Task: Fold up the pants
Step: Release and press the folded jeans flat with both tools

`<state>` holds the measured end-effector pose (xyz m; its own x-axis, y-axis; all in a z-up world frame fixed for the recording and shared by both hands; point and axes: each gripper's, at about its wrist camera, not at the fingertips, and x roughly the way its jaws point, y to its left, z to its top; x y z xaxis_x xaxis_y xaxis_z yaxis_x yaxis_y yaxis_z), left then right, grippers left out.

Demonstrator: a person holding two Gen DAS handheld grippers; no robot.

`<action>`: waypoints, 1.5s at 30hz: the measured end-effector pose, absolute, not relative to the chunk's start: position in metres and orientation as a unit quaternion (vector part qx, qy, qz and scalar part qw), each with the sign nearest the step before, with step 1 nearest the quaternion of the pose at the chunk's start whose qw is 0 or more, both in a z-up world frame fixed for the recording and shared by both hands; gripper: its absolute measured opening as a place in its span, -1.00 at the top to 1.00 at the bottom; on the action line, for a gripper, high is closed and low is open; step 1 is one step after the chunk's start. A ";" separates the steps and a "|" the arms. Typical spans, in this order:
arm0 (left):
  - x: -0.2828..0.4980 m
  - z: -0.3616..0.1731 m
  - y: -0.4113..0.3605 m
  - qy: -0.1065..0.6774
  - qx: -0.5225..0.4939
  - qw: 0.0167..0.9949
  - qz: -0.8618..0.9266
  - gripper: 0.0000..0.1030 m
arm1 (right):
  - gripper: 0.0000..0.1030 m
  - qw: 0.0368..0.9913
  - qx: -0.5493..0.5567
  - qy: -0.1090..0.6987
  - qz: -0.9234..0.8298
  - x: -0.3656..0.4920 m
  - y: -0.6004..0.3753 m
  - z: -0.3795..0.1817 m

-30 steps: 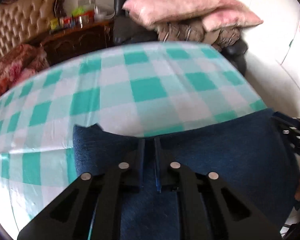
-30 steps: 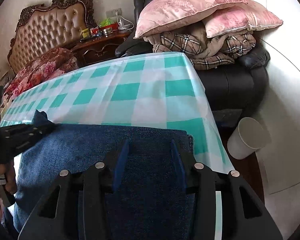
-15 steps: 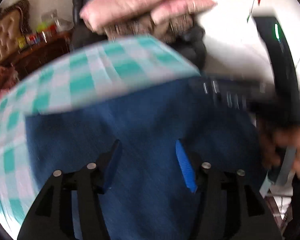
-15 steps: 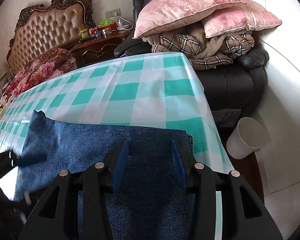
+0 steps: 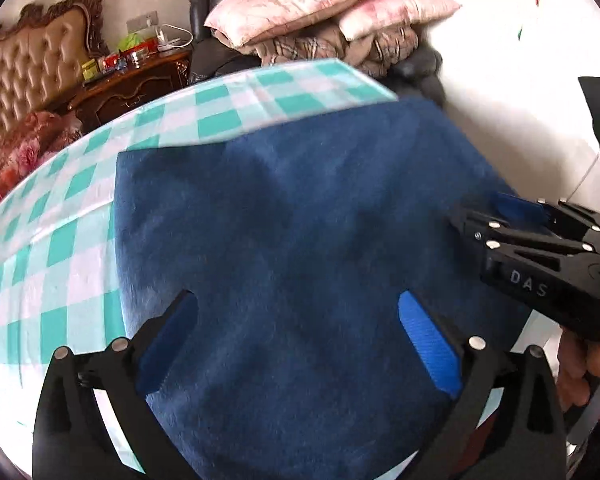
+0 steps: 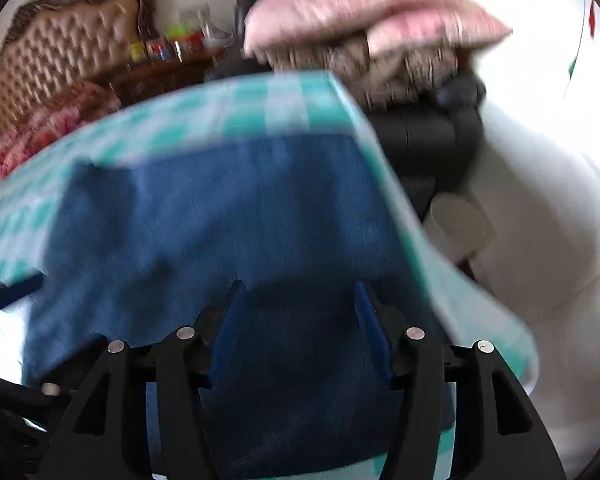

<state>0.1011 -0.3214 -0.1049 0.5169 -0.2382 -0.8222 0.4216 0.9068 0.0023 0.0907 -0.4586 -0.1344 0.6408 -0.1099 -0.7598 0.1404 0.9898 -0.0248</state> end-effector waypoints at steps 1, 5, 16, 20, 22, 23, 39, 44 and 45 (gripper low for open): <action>0.098 -0.107 -0.321 0.455 0.103 0.864 -0.189 -0.96 | -0.07 0.906 0.009 0.418 -0.072 0.089 -0.456 -0.135; 0.077 -0.103 -0.324 0.412 0.135 0.882 -0.187 -0.96 | -0.08 0.903 0.014 0.422 -0.076 0.091 -0.456 -0.135; 0.073 -0.111 -0.303 0.429 0.099 0.870 -0.224 -0.47 | -0.08 0.906 0.006 0.416 -0.079 0.087 -0.453 -0.138; 0.073 -0.105 -0.297 0.418 0.084 0.876 -0.226 -0.02 | -0.09 0.906 0.004 0.415 -0.081 0.087 -0.453 -0.139; 0.076 -0.106 -0.294 0.419 0.076 0.876 -0.227 0.07 | -0.09 0.906 0.004 0.415 -0.081 0.087 -0.453 -0.139; 0.078 -0.108 -0.292 0.423 0.077 0.875 -0.224 0.07 | -0.09 0.906 0.004 0.415 -0.081 0.087 -0.453 -0.139; 0.145 -0.093 -0.267 0.425 0.059 0.884 -0.183 0.06 | -0.09 0.906 0.000 0.415 -0.084 0.088 -0.452 -0.139; 0.178 -0.088 -0.318 0.428 0.083 0.859 -0.268 0.06 | -0.09 0.905 -0.001 0.416 -0.085 0.089 -0.452 -0.138; 0.186 -0.092 -0.328 0.434 0.086 0.853 -0.275 0.06 | -0.09 0.905 -0.001 0.416 -0.085 0.089 -0.452 -0.138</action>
<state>0.1859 -0.3280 -0.0918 0.4714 -0.3950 -0.7885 0.5448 0.8335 -0.0919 0.0886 -0.4521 -0.1384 0.6390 -0.1546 -0.7535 0.1532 0.9855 -0.0724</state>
